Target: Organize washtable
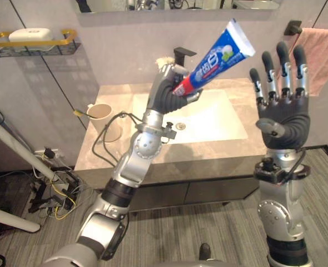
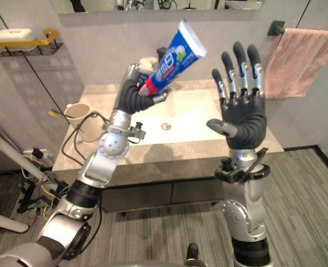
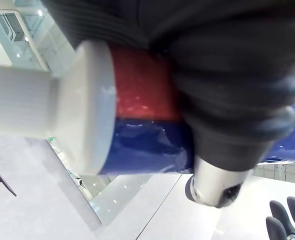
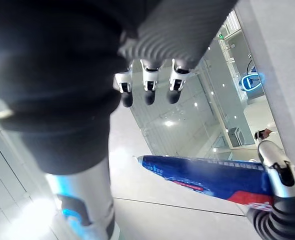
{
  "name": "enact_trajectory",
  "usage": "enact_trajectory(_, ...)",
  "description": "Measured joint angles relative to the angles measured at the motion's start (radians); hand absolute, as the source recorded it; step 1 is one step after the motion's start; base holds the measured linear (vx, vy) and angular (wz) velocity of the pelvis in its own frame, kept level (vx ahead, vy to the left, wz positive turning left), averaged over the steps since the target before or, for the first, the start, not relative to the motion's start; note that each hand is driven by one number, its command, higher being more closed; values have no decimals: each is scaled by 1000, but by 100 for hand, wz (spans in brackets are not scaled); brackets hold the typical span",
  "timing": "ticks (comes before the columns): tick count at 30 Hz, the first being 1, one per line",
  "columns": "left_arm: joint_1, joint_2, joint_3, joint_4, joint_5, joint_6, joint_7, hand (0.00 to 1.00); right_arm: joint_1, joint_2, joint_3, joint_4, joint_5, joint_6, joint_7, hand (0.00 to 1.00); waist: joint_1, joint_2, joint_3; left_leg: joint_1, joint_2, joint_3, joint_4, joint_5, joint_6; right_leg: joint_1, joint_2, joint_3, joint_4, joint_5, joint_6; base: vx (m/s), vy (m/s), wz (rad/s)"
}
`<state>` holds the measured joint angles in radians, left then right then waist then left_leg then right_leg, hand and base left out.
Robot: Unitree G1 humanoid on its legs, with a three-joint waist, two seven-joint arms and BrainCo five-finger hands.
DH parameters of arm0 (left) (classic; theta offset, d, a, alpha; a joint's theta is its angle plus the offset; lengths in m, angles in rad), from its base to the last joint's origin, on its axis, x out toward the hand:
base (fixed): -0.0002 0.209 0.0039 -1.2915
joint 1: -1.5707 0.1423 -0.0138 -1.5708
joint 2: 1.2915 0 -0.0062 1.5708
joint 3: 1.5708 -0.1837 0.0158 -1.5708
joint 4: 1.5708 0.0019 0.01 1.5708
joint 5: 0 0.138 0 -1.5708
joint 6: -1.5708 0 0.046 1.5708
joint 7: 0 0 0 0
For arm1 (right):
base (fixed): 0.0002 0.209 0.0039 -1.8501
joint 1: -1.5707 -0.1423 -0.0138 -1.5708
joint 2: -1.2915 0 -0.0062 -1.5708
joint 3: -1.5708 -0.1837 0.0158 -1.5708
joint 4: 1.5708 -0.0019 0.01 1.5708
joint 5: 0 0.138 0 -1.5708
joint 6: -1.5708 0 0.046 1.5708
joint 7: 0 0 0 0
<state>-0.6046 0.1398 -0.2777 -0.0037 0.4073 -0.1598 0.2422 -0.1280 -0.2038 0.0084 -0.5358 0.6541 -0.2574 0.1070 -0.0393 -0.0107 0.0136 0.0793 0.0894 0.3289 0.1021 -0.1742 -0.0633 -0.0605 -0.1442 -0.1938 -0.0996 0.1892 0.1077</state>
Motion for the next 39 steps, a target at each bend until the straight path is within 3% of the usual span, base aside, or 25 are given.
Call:
enact_trajectory(9, 3, -20, -38, 0, -2, -1, -1, 100, -41, 1, 9, 11, -30, -3, -16, 0, -1, -2, 1, -4, 0, -9, 0, 1, 0, 1, -1, -13, 0, 0, 0, 0, 0, 0)
enact_trajectory(23, 3, -28, -88, 15, -3, -1, -1, 100, -44, 5, 162, 52, -28, 14, 6, 0, 0, -21, -1, -6, -1, -19, 1, 2, 0, 5, -2, -24, 0, 0, 0, -6, -6, 1)
enact_trajectory(39, -2, -30, -127, 16, -7, -3, 2, 100, -125, 4, 200, 121, -41, 27, -13, 0, 1, -30, -6, -12, -2, -30, 3, 4, 4, 7, -11, -37, 0, 1, 0, -9, -7, 1)
